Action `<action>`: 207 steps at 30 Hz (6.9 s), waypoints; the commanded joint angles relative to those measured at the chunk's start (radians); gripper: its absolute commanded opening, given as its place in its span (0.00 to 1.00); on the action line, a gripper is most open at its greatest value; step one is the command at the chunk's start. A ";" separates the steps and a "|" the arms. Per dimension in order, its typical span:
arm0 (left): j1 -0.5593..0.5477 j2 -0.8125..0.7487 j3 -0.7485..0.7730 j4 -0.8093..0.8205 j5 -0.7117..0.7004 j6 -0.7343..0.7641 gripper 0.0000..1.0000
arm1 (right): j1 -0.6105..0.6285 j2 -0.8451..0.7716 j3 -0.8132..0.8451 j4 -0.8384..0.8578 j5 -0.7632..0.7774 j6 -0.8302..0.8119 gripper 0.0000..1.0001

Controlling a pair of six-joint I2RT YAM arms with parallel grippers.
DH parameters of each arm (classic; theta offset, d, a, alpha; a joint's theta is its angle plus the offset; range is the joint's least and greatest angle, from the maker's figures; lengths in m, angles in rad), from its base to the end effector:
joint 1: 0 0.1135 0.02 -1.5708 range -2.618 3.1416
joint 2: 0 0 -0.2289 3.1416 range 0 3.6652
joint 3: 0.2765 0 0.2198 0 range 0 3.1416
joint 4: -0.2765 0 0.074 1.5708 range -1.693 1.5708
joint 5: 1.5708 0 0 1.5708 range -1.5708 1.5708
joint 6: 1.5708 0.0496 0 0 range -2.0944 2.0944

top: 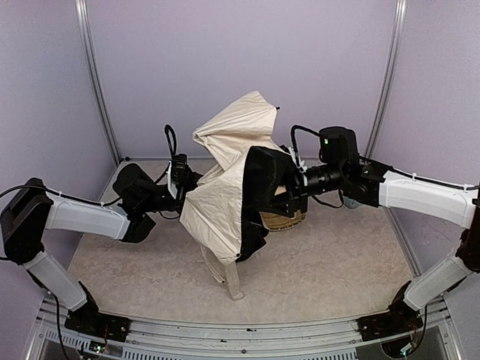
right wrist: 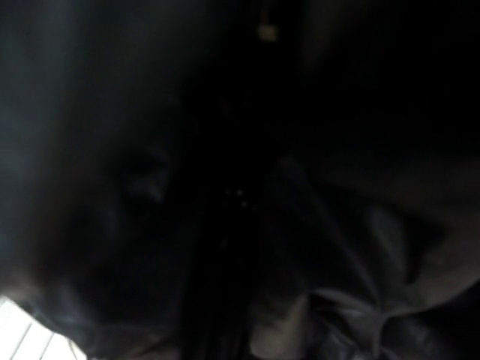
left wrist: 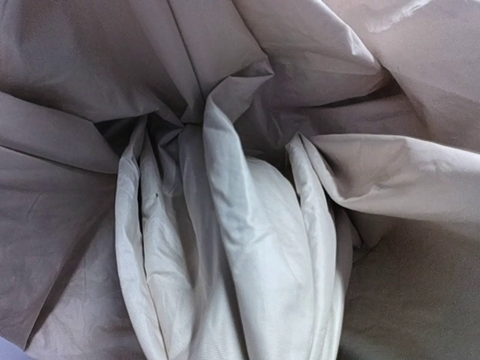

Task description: Put away the umbrella

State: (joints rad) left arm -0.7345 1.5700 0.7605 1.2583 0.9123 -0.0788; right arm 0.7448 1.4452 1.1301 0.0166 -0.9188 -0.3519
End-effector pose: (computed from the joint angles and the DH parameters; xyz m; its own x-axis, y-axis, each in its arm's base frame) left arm 0.1987 -0.2323 0.2760 0.2471 -0.2881 -0.9252 0.9614 -0.0463 0.2712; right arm 0.2015 0.2394 0.3015 0.1313 -0.1634 -0.9778 -0.9849 -0.1333 -0.1100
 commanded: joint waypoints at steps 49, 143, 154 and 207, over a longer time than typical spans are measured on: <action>0.165 -0.555 -0.247 -0.652 -1.237 0.024 0.91 | -0.077 0.188 0.222 0.524 0.482 -0.102 0.00; -0.031 -0.690 -0.403 -0.653 -0.943 -0.025 0.88 | 0.076 0.234 -0.030 0.279 0.471 0.108 0.00; -0.049 -0.590 -0.430 -0.562 -0.786 0.046 0.94 | 0.028 0.124 0.076 0.294 0.373 0.147 0.00; 0.180 0.421 -0.152 0.486 -0.582 -0.009 0.06 | 0.356 0.317 -0.293 0.401 0.665 -0.484 0.00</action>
State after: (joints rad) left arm -0.5644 1.9980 0.6136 1.5692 0.3843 -0.0433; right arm 1.0718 1.7084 0.8608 0.3588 -0.2363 -0.8928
